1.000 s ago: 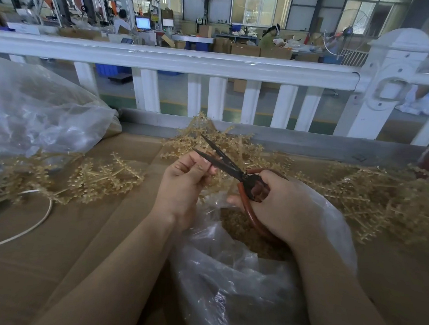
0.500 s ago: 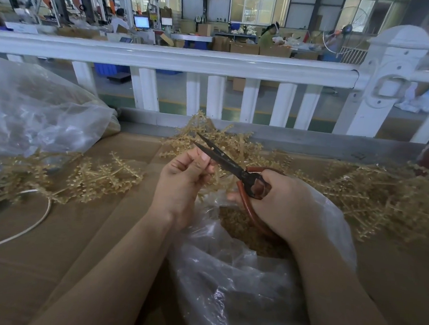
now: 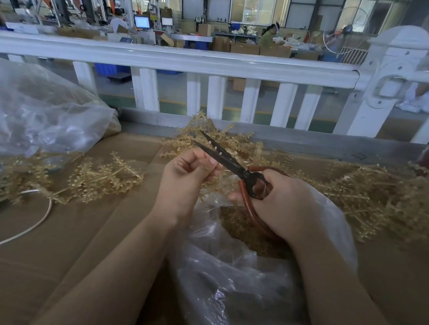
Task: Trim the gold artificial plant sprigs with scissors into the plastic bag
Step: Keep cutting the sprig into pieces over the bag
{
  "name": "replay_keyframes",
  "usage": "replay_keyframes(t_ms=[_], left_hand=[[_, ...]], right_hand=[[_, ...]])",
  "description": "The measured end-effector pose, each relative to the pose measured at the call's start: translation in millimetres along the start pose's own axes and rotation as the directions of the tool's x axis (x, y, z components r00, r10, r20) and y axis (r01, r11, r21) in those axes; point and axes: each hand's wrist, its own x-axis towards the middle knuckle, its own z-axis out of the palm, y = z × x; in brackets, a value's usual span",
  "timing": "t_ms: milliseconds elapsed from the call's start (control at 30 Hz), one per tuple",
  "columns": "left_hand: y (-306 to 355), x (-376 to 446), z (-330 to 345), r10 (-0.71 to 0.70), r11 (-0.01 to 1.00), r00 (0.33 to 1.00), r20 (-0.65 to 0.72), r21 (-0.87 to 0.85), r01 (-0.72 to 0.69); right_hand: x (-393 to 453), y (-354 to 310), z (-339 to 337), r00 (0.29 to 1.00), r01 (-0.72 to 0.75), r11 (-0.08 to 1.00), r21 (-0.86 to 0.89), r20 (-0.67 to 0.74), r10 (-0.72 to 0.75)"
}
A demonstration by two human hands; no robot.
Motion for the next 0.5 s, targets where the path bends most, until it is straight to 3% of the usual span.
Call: replay_keyframes(t_ms=[500], left_hand=[[-1.6, 0.7, -3.3, 0.085, 0.992, 0.994, 0.069, 0.087, -0.091]], right_hand=[[-0.4, 3.2, -0.2, 1.0, 0.003, 1.0, -0.005, 0.006, -0.003]])
